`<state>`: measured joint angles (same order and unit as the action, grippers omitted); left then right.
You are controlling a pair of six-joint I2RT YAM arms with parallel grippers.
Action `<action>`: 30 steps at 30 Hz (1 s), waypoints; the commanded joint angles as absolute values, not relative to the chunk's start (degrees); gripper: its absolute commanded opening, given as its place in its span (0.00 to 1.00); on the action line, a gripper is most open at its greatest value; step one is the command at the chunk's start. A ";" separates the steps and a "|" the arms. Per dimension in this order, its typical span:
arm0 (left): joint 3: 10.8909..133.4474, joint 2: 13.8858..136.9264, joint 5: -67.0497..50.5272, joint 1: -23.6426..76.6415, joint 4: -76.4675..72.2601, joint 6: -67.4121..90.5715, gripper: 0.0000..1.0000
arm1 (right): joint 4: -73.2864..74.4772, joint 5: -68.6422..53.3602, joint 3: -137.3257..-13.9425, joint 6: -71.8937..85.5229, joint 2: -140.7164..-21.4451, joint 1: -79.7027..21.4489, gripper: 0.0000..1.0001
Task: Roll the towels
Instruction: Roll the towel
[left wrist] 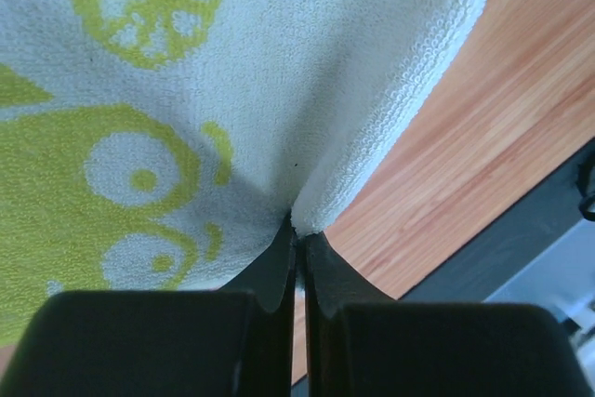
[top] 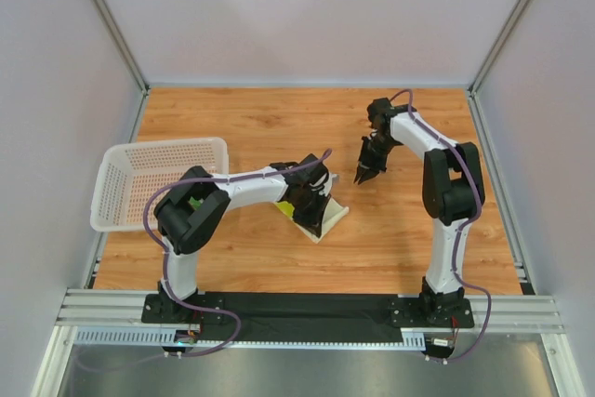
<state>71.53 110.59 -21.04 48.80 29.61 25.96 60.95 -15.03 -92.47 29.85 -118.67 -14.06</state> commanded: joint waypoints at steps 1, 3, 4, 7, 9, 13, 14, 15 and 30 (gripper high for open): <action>72.60 111.53 -27.32 46.85 32.34 28.38 0.00 | 53.72 -20.73 -89.49 27.25 -112.43 -14.41 0.15; 73.03 112.06 -29.69 45.36 32.78 29.18 0.00 | 49.16 -25.12 -85.11 26.98 -108.73 -14.41 0.14; 72.95 112.15 -30.32 44.92 32.87 29.44 0.00 | 47.74 -26.53 -83.69 26.98 -107.68 -14.41 0.14; 73.04 111.71 -32.34 43.33 32.70 31.20 0.00 | 43.43 -32.07 -78.67 25.84 -104.25 -14.59 0.10; 73.12 111.80 -34.00 42.19 32.69 32.69 0.00 | 40.80 -36.02 -75.61 25.23 -101.88 -14.68 0.07; 73.30 112.32 -35.68 40.35 33.05 34.54 0.00 | 37.62 -42.44 -71.65 23.82 -99.59 -15.73 0.01; 73.65 112.59 -35.77 40.17 33.31 34.89 0.00 | 37.36 -44.28 -71.02 23.56 -99.49 -16.25 0.00; 73.74 112.94 -36.64 39.90 33.48 35.33 0.00 | 36.57 -44.91 -70.41 23.29 -99.32 -16.78 0.00; 74.62 120.23 -36.92 37.88 36.03 34.28 0.00 | 29.36 -46.32 -62.93 24.61 -101.69 -20.74 0.00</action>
<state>74.06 118.34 -39.00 38.33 34.11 34.63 33.04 -44.64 -63.40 24.51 -101.27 -20.91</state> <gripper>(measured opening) 0.026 0.005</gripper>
